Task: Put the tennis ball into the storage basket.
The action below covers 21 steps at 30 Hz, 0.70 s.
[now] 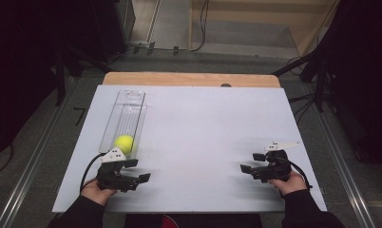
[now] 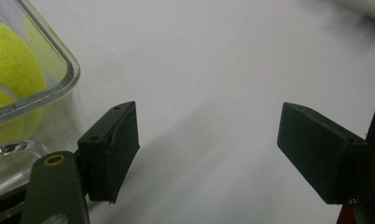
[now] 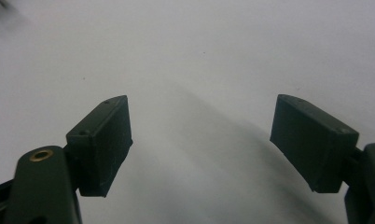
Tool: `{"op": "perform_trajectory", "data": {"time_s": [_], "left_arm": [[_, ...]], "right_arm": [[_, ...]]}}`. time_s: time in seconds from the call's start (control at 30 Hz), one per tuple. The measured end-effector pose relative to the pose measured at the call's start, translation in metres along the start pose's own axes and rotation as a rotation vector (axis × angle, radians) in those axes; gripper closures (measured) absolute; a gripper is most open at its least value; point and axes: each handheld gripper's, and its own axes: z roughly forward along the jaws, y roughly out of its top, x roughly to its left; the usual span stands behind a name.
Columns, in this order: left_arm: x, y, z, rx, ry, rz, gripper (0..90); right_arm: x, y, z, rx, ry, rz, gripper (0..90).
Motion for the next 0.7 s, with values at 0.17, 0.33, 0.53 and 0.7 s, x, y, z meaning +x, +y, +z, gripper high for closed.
{"op": "perform_trajectory", "data": {"time_s": [0.17,0.33,0.53,0.7], "left_arm": [[0.0003,-0.0002,-0.0005,0.000,-0.001,0.000,21.1],[0.0005,-0.0002,-0.0009,-0.002,0.001,-0.003,21.2],[0.0005,-0.0002,-0.0009,0.000,0.000,-0.001,21.2],[0.0003,0.0000,-0.0007,0.000,-0.002,0.001,21.1]], "right_arm": [[0.0005,0.0002,-0.0002,-0.002,-0.006,0.000,18.6],[0.0004,0.0001,-0.0001,-0.001,-0.006,-0.001,18.5],[0.0003,0.0001,-0.0002,0.000,-0.007,0.000,18.6],[-0.0006,0.0000,0.0006,0.007,-0.010,-0.005,18.5]]}}
